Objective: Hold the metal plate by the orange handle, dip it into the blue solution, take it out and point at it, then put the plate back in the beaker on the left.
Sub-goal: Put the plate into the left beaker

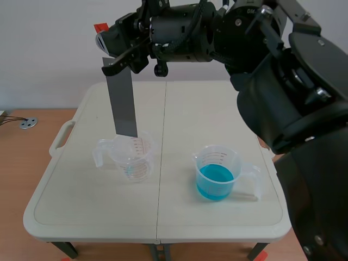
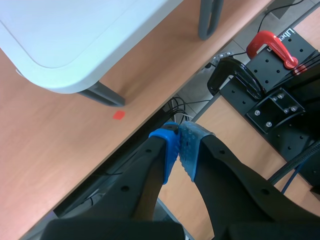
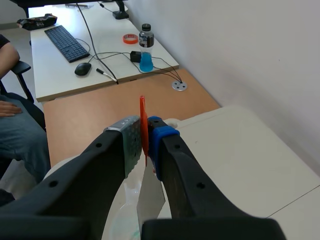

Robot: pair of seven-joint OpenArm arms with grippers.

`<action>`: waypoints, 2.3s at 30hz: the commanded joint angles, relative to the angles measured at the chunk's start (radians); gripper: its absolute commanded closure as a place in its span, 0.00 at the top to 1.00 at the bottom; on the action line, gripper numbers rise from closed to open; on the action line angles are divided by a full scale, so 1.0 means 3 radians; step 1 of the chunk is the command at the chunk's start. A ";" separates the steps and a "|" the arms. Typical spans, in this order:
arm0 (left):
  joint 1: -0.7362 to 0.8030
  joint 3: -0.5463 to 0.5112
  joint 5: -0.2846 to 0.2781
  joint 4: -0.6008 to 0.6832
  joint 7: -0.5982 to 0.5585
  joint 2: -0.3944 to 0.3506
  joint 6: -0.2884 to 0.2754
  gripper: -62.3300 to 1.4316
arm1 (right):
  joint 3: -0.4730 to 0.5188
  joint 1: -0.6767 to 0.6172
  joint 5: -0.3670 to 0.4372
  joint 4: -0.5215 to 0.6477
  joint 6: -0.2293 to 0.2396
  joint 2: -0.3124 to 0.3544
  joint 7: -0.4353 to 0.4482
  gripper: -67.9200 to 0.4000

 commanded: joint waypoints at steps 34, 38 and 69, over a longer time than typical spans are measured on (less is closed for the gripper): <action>-0.0010 0.0001 -0.0023 0.0013 -0.0024 0.0024 -0.0008 0.05 | -0.0151 0.0093 -0.0518 -0.0819 0.0013 -0.0019 0.0721 0.02; -0.0010 0.0001 -0.0023 0.0013 -0.0024 0.0024 -0.0008 0.05 | -0.0151 0.0093 -0.0538 -0.0908 0.0013 -0.0019 0.0774 0.02; -0.0010 0.0001 -0.0023 0.0013 -0.0025 0.0024 -0.0006 0.05 | -0.0151 0.0085 -0.0888 -0.1391 0.0033 -0.0019 0.1293 0.02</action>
